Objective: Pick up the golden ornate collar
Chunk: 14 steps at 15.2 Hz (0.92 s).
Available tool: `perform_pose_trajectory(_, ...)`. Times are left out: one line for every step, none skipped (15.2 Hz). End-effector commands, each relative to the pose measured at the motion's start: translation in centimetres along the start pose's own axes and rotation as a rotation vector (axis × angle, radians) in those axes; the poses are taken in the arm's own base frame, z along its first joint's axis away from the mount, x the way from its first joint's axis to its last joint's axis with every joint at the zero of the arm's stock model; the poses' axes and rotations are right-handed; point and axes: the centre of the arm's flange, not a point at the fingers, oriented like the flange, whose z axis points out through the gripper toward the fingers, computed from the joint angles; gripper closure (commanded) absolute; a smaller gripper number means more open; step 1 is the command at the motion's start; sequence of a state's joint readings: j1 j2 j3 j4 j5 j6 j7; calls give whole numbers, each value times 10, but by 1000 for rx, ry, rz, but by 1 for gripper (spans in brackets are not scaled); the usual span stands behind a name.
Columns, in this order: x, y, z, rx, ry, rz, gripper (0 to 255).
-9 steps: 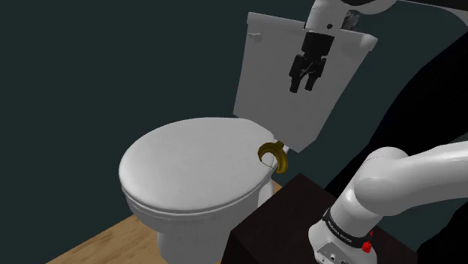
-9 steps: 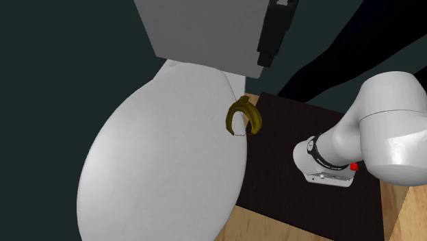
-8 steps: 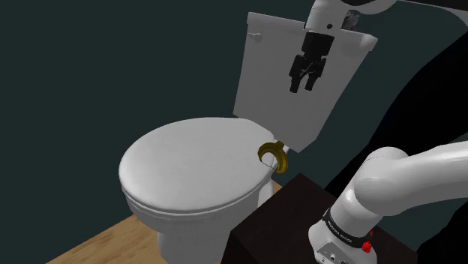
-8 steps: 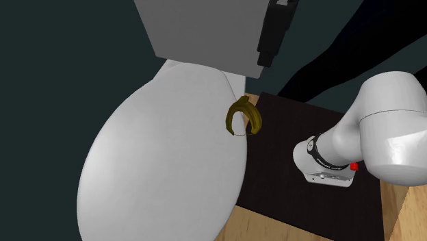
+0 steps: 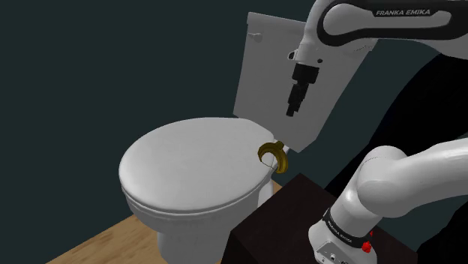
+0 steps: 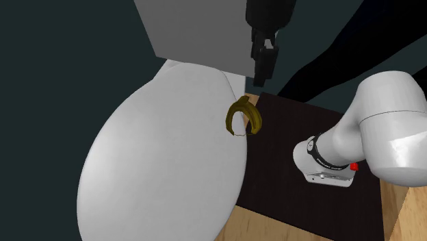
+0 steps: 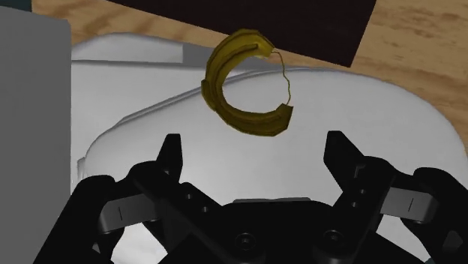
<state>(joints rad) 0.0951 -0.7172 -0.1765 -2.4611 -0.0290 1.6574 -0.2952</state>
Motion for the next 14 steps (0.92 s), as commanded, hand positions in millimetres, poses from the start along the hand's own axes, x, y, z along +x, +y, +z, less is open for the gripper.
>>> perform_pose_trajectory(5, 10, 26, 21, -8, -100, 0)
perform_pose_trajectory(8, 15, 38, 32, -13, -147, 0)
perform_pose_trajectory(11, 20, 51, 42, -18, -193, 0)
perform_pose_trajectory(14, 25, 64, 53, -23, -240, 0)
perform_pose_trajectory(18, 29, 77, 63, -28, -287, 0)
perform_pose_trajectory(21, 33, 89, 74, -33, -333, 0)
perform_pose_trajectory(25, 36, 102, 84, -38, -380, 0)
perform_pose_trajectory(29, 40, 115, 95, -43, -426, 0)
perform_pose_trajectory(30, 40, 118, 97, -44, -436, 0)
perform_pose_trajectory(30, 41, 123, 97, -44, -436, 0)
perform_pose_trajectory(30, 42, 128, 97, -44, -436, 0)
perform_pose_trajectory(31, 42, 134, 97, -44, -436, 0)
perform_pose_trajectory(31, 43, 139, 97, -44, -436, 0)
perform_pose_trajectory(31, 43, 144, 97, -44, -436, 0)
